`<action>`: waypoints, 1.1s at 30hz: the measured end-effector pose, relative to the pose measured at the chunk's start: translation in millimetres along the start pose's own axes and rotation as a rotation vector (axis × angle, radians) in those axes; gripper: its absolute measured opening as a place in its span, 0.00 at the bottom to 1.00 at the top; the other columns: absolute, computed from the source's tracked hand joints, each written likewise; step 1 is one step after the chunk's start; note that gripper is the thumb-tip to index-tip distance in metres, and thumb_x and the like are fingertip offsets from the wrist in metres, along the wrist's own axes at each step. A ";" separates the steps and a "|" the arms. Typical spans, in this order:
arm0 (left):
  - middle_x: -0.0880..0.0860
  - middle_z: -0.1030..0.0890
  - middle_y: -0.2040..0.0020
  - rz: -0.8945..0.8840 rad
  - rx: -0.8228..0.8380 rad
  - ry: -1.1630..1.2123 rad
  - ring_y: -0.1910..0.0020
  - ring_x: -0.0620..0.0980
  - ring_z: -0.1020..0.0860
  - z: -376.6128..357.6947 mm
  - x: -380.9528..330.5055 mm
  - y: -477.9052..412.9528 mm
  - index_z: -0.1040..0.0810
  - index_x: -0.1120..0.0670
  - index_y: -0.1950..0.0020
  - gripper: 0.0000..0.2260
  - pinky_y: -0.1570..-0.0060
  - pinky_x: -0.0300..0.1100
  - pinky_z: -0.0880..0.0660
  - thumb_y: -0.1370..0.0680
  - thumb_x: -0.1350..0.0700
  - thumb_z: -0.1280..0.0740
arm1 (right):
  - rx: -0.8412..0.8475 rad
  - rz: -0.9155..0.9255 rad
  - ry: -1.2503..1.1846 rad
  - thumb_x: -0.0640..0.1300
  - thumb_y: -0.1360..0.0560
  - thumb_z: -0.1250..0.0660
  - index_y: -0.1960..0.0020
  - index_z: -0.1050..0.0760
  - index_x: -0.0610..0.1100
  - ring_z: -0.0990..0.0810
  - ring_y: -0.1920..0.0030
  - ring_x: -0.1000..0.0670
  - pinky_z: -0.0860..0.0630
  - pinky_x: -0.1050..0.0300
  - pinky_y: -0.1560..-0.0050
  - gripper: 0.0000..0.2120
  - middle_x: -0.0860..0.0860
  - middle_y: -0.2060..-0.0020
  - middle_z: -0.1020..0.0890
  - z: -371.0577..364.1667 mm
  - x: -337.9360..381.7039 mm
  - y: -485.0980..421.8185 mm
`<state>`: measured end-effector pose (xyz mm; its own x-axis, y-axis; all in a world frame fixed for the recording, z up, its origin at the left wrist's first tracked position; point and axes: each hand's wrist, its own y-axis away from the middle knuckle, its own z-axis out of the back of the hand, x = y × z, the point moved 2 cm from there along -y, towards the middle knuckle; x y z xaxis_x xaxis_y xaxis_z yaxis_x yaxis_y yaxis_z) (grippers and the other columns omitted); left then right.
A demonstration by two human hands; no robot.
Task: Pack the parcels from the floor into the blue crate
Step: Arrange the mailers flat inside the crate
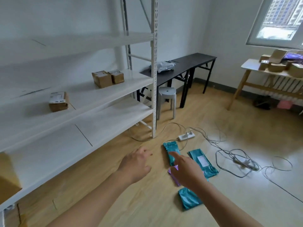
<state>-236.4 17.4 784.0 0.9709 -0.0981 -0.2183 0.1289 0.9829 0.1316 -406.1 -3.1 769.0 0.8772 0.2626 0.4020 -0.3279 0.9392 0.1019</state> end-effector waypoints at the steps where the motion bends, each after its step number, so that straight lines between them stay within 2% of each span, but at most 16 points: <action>1: 0.46 0.36 0.30 -0.007 0.006 0.005 0.35 0.48 0.31 -5.1 -17.2 -18.1 0.36 0.47 0.28 0.22 0.42 0.42 0.31 0.22 0.49 0.39 | -0.012 -0.012 0.006 0.44 0.23 0.41 0.28 0.38 0.52 0.22 0.46 0.48 0.27 0.56 0.51 0.24 0.50 0.43 0.21 9.1 -23.0 -6.4; 5: 0.47 0.35 0.30 -0.033 0.020 0.029 0.34 0.48 0.31 -23.2 -82.9 -90.4 0.36 0.46 0.28 0.23 0.39 0.43 0.32 0.22 0.48 0.38 | -0.005 -0.109 0.007 0.43 0.23 0.40 0.28 0.38 0.53 0.23 0.43 0.50 0.28 0.58 0.49 0.24 0.51 0.41 0.22 35.5 -114.5 -30.0; 10: 0.47 0.34 0.32 -0.051 0.062 0.072 0.34 0.48 0.31 -43.8 -137.8 -163.7 0.36 0.46 0.28 0.23 0.38 0.43 0.33 0.23 0.48 0.38 | 0.024 -0.207 -0.019 0.44 0.24 0.39 0.29 0.36 0.54 0.23 0.42 0.50 0.26 0.56 0.46 0.24 0.51 0.39 0.22 53.7 -201.6 -62.2; 15: 0.47 0.34 0.32 -0.038 0.128 0.073 0.33 0.48 0.32 -67.7 -152.9 -233.5 0.35 0.47 0.28 0.23 0.36 0.43 0.34 0.23 0.48 0.38 | 0.065 -0.260 -0.043 0.45 0.24 0.37 0.31 0.33 0.53 0.23 0.41 0.52 0.24 0.56 0.43 0.22 0.51 0.40 0.21 62.8 -259.6 -110.8; 20: 0.47 0.34 0.32 -0.028 0.171 0.082 0.33 0.48 0.33 -81.5 -156.8 -311.0 0.36 0.47 0.28 0.23 0.36 0.43 0.35 0.23 0.48 0.39 | 0.118 -0.288 -0.009 0.45 0.24 0.38 0.32 0.32 0.52 0.22 0.42 0.49 0.25 0.57 0.45 0.21 0.50 0.40 0.21 75.8 -302.4 -171.6; 23: 0.47 0.34 0.31 -0.021 0.184 0.113 0.33 0.48 0.33 -80.2 -161.5 -356.4 0.36 0.47 0.28 0.22 0.36 0.43 0.35 0.22 0.48 0.38 | 0.168 -0.289 0.018 0.44 0.24 0.38 0.32 0.31 0.52 0.23 0.41 0.50 0.27 0.60 0.49 0.20 0.50 0.40 0.21 87.9 -326.8 -209.4; 26: 0.47 0.34 0.31 -0.007 0.194 0.123 0.34 0.48 0.32 -78.1 -168.7 -394.9 0.35 0.47 0.29 0.22 0.38 0.43 0.34 0.22 0.49 0.38 | 0.177 -0.268 0.036 0.43 0.23 0.39 0.31 0.32 0.52 0.23 0.43 0.53 0.33 0.70 0.62 0.21 0.52 0.39 0.23 103.5 -347.0 -244.6; 27: 0.47 0.34 0.31 -0.001 0.193 0.123 0.34 0.48 0.31 -78.7 -171.4 -407.0 0.35 0.47 0.29 0.22 0.38 0.42 0.34 0.22 0.49 0.38 | 0.172 -0.256 0.039 0.43 0.23 0.39 0.31 0.33 0.53 0.23 0.43 0.53 0.35 0.71 0.63 0.21 0.53 0.39 0.23 107.8 -353.9 -255.0; 33: 0.47 0.33 0.32 0.086 0.196 0.151 0.34 0.48 0.31 -94.4 -193.3 -452.7 0.34 0.48 0.29 0.21 0.37 0.41 0.35 0.22 0.50 0.39 | 0.269 -0.181 0.031 0.42 0.23 0.40 0.31 0.32 0.51 0.24 0.42 0.52 0.30 0.64 0.52 0.20 0.52 0.38 0.23 111.5 -397.8 -299.3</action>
<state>-501.5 -393.9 675.3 0.9407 0.0233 -0.3383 0.0981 0.9363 0.3373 -696.0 -413.4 680.1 0.9386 0.1067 0.3282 -0.2427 0.8803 0.4077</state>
